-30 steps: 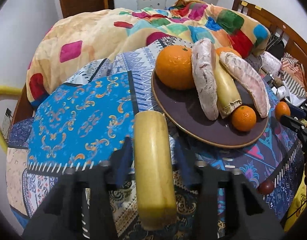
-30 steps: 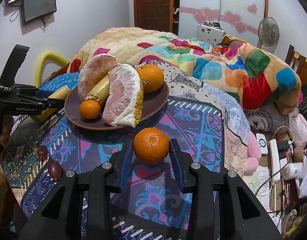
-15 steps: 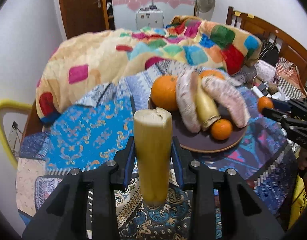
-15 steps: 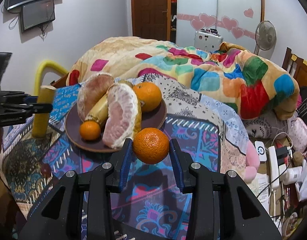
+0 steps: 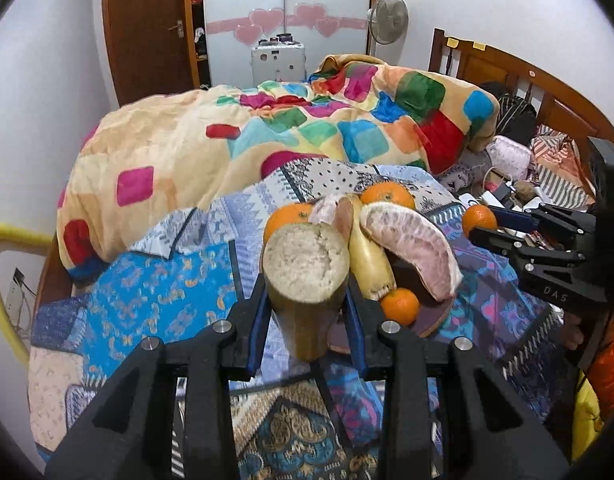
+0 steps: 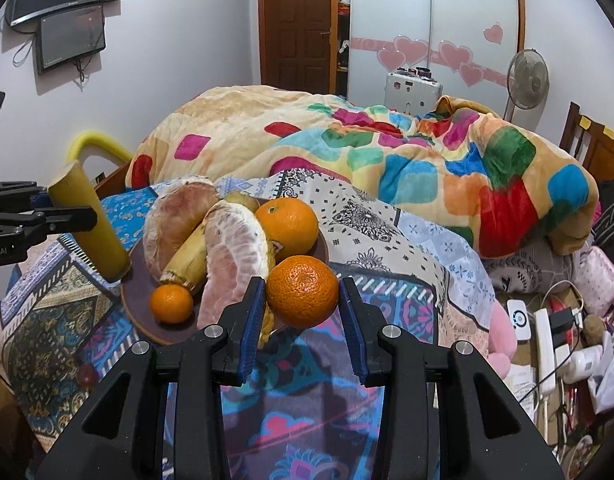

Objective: Organize fruits
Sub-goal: 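Carry the mandarin and yellow cylindrical fruit over the dark plate with both tools, then lower the mandarin onto the plate and open the right tool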

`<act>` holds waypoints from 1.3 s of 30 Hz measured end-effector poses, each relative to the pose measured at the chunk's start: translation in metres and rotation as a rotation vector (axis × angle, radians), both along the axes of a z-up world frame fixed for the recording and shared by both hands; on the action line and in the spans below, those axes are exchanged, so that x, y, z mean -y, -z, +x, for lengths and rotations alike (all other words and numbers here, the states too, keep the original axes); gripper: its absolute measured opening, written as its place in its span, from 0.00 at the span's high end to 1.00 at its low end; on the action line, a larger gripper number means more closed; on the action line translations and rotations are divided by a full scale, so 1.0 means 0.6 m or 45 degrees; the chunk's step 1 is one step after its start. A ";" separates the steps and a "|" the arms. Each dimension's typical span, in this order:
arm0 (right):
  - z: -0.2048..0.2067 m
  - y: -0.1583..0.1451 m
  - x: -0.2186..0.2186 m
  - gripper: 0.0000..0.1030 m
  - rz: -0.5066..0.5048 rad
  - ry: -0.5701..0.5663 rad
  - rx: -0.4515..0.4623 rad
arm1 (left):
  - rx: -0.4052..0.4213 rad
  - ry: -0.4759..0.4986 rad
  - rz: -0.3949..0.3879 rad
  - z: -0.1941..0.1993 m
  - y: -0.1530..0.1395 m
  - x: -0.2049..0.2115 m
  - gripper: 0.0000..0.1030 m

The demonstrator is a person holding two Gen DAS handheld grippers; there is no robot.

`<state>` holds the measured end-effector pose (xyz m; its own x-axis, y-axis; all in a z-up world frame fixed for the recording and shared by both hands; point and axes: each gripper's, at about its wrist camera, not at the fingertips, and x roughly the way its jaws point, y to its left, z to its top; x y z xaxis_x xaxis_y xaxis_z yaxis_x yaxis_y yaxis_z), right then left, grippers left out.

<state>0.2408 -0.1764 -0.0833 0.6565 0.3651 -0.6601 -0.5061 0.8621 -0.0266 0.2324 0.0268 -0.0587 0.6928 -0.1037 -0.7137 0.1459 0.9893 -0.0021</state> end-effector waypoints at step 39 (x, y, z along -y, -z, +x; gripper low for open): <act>0.032 0.040 -0.051 0.62 -0.105 -0.069 -0.082 | -0.072 -0.007 -0.005 0.065 0.069 0.010 0.40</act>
<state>0.2602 -0.1459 -0.1073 0.5924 0.3416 -0.7296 -0.5548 0.8297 -0.0621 0.2714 0.0211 -0.0998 0.6517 -0.1030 -0.7515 0.1401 0.9900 -0.0142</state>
